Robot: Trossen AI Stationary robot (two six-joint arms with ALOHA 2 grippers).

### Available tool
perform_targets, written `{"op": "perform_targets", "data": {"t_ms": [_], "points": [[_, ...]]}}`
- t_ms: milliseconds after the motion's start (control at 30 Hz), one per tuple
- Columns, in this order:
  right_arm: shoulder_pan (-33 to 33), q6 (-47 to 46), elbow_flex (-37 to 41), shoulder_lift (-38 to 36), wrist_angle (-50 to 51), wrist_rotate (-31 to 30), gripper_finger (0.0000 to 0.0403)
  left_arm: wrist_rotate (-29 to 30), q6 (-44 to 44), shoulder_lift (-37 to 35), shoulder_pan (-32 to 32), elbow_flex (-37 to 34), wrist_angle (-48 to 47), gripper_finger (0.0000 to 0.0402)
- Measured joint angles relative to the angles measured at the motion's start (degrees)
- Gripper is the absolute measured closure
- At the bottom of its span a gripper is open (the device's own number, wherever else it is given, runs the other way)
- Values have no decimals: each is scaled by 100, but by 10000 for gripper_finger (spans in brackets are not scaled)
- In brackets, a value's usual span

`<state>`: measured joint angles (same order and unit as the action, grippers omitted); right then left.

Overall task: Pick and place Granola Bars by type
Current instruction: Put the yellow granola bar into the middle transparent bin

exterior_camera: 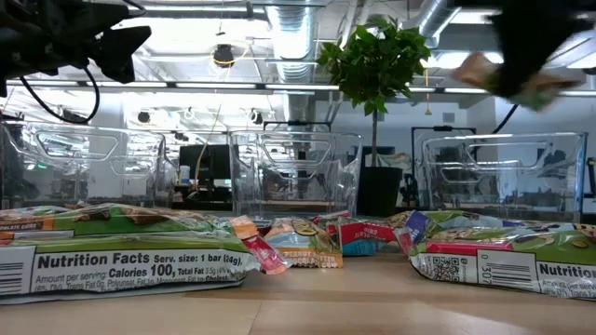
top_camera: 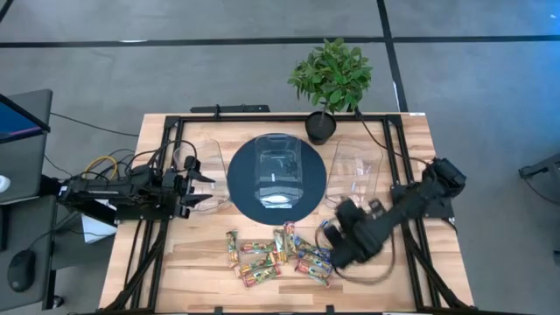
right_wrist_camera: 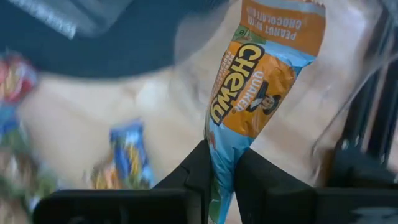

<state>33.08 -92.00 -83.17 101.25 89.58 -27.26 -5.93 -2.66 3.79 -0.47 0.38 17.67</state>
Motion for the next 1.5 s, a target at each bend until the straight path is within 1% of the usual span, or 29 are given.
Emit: {"op": "perform_targets", "data": {"t_ms": [167, 333, 600, 767, 1167, 1333, 1500], "points": [[-690, 670, 4, -82, 13, -286, 363, -1, -2, 0, 1, -1, -19, 203], [-1007, 968, 11, -157, 34, -356, 363, -2, -1, 1, 0, -1, -24, 203], [-1210, 1102, 11, -395, 44, -626, 363, 17, 4, 2, 1, 0, -28, 203], [-1246, 1174, 9, -478, 49, -956, 363, 30, 8, 0, 1, -1, -28, 203], [-1298, 1348, 11, -472, 17, -1023, 363, 177, 1, 0, 2, -1, -26, 203], [-1349, 2014, 11, -472, -651, -1173, 363, 216, -2, 0, 2, -2, -24, 203], [-1602, 3287, 11, -470, -1832, -1186, 363, 231, -71, 0, 2, 0, -24, 203]]}}
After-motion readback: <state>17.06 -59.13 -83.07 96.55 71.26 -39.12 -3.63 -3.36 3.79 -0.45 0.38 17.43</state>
